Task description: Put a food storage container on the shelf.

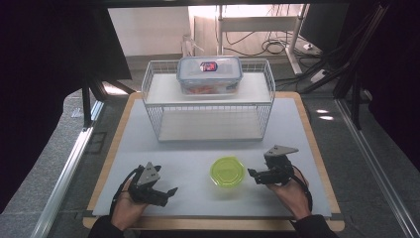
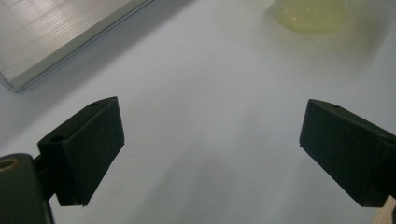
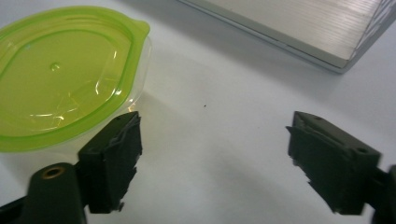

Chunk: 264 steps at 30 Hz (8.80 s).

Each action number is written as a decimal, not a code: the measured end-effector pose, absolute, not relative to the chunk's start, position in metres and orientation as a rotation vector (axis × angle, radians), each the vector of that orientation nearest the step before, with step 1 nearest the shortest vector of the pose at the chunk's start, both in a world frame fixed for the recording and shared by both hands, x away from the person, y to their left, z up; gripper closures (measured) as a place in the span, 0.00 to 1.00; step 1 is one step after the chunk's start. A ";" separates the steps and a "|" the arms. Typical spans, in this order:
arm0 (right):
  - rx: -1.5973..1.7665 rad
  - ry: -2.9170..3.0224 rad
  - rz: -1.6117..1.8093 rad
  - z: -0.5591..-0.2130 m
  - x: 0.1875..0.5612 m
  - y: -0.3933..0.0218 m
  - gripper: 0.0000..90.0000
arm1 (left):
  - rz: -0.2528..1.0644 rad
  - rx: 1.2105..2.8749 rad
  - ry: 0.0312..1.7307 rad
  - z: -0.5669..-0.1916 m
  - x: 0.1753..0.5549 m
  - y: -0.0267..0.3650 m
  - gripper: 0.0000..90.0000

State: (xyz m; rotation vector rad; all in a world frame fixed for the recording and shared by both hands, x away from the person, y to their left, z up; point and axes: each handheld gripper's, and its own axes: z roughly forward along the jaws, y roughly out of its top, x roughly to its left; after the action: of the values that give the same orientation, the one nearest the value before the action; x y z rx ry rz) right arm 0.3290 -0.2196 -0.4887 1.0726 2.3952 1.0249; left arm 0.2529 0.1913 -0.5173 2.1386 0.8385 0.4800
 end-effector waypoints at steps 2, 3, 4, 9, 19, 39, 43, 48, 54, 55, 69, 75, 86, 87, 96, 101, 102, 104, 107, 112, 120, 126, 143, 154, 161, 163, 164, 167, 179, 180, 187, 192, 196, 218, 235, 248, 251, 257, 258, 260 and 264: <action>1.083 2.384 1.036 -0.488 0.330 -0.221 0.14 | 0.480 2.139 0.838 -0.517 0.253 0.191 0.07; 1.095 2.390 1.037 -0.487 0.331 -0.222 0.12 | 0.480 2.140 0.837 -0.517 0.253 0.191 0.07; 1.100 2.390 1.042 -0.487 0.331 -0.222 0.11 | 0.482 2.141 0.836 -0.517 0.253 0.191 0.07; 1.127 2.389 1.042 -0.481 0.331 -0.222 0.06 | 0.483 2.144 0.835 -0.517 0.253 0.191 0.07; 1.184 2.394 1.165 -0.466 0.331 -0.219 0.30 | 0.492 2.149 0.826 -0.517 0.252 0.189 0.07; 1.300 2.630 1.357 -0.489 0.364 -0.196 0.79 | 0.488 2.164 0.806 -0.517 0.252 0.187 0.07; 1.343 2.655 1.390 -0.491 0.364 -0.197 0.84 | 0.490 2.165 0.802 -0.517 0.252 0.186 0.07; 1.372 2.698 1.440 -0.491 0.364 -0.195 0.89 | 0.491 2.162 0.801 -0.517 0.252 0.187 0.07; 1.369 2.707 1.465 -0.486 0.359 -0.193 0.91 | 0.494 2.161 0.797 -0.517 0.252 0.187 0.07; 1.375 2.707 1.475 -0.486 0.359 -0.192 0.91 | 0.495 2.161 0.796 -0.517 0.251 0.186 0.07; 1.441 2.694 1.644 -0.480 0.358 -0.192 0.94 | 0.499 2.150 0.796 -0.515 0.251 0.187 0.07; 1.426 2.686 1.634 -0.477 0.358 -0.191 0.94 | 0.500 2.148 0.796 -0.515 0.251 0.187 0.07; 1.270 2.737 1.552 -0.470 0.351 -0.180 0.86 | 0.500 2.152 0.792 -0.515 0.251 0.186 0.07; 1.266 2.736 1.555 -0.470 0.350 -0.179 0.87 | 0.501 2.152 0.792 -0.515 0.251 0.186 0.07; 1.329 2.710 1.533 -0.466 0.349 -0.180 0.94 | 0.500 2.151 0.791 -0.515 0.251 0.187 0.07; 1.404 2.698 1.593 -0.469 0.353 -0.184 0.94 | 0.498 2.148 0.794 -0.515 0.251 0.187 0.07; 1.403 2.688 1.600 -0.469 0.354 -0.185 0.94 | 0.499 2.148 0.794 -0.515 0.251 0.187 0.07; 1.420 2.682 1.628 -0.468 0.354 -0.186 0.94 | 0.499 2.147 0.793 -0.515 0.251 0.187 0.07; 1.433 2.661 1.665 -0.465 0.356 -0.189 0.94 | 0.502 2.148 0.792 -0.515 0.251 0.187 0.07; 1.458 2.621 1.757 -0.458 0.358 -0.193 0.94 | 0.503 2.136 0.799 -0.514 0.251 0.188 0.07; 1.454 2.570 1.842 -0.433 0.364 -0.196 0.94 | 0.503 2.132 0.800 -0.514 0.251 0.189 0.07; 1.451 2.523 1.904 -0.411 0.373 -0.197 0.94 | 0.502 2.129 0.800 -0.514 0.251 0.189 0.07; 1.420 2.400 2.029 -0.334 0.403 -0.195 0.94 | 0.500 2.123 0.798 -0.514 0.251 0.190 0.07; 1.423 2.265 2.041 -0.278 0.433 -0.186 0.94 | 0.493 2.114 0.799 -0.513 0.251 0.191 0.07; 1.475 2.148 2.048 -0.258 0.458 -0.179 0.94 | 0.487 2.113 0.793 -0.513 0.251 0.192 0.07; 1.495 2.119 2.047 -0.256 0.465 -0.177 0.94 | 0.485 2.113 0.792 -0.513 0.251 0.192 0.07; 1.510 2.100 2.047 -0.255 0.470 -0.175 0.94 | 0.484 2.113 0.791 -0.513 0.251 0.192 0.07; 1.545 2.057 2.050 -0.254 0.482 -0.171 0.94 | 0.482 2.111 0.790 -0.513 0.251 0.192 0.07; 1.658 1.897 2.016 -0.258 0.514 -0.156 0.91 | 0.474 2.109 0.782 -0.513 0.251 0.193 0.07; 1.657 1.895 1.989 -0.259 0.515 -0.156 0.90 | 0.473 2.109 0.781 -0.513 0.251 0.194 0.07; 1.620 1.922 1.876 -0.260 0.519 -0.150 0.78 | 0.470 2.113 0.777 -0.513 0.251 0.193 0.07; 1.514 1.908 1.818 -0.252 0.513 -0.159 0.63 | 0.471 2.113 0.777 -0.513 0.250 0.193 0.07; 1.439 1.911 1.742 -0.244 0.500 -0.171 0.67 | 0.475 2.115 0.775 -0.513 0.250 0.192 0.07; 1.099 2.201 1.390 -0.279 0.465 -0.115 1.00 | 0.476 2.123 0.773 -0.514 0.250 0.191 0.07; 1.096 2.233 1.443 -0.286 0.479 -0.096 0.98 | 0.472 2.123 0.773 -0.514 0.251 0.192 0.07; 0.977 2.247 1.444 -0.298 0.448 -0.119 0.44 | 0.466 2.115 0.791 -0.514 0.251 0.193 0.07; 0.948 2.249 1.442 -0.303 0.435 -0.124 0.36 | 0.454 2.111 0.793 -0.514 0.251 0.193 0.07; 0.889 2.263 1.427 -0.317 0.409 -0.134 0.25 | 0.443 2.102 0.793 -0.514 0.251 0.193 0.06; 0.884 2.267 1.426 -0.319 0.405 -0.135 0.24 | 0.440 2.101 0.793 -0.514 0.251 0.193 0.06; 0.876 2.276 1.414 -0.325 0.397 -0.139 0.20 | 0.446 2.108 0.792 -0.514 0.252 0.193 0.06; 0.867 2.286 1.393 -0.339 0.383 -0.148 0.16 | 0.450 2.109 0.793 -0.515 0.251 0.193 0.06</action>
State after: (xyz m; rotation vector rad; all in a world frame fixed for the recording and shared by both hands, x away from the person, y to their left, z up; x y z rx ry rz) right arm 0.3832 -0.1481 -0.3392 0.8671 2.2857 1.3926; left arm 0.2512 0.1926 -0.5148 2.1093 0.7935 0.4504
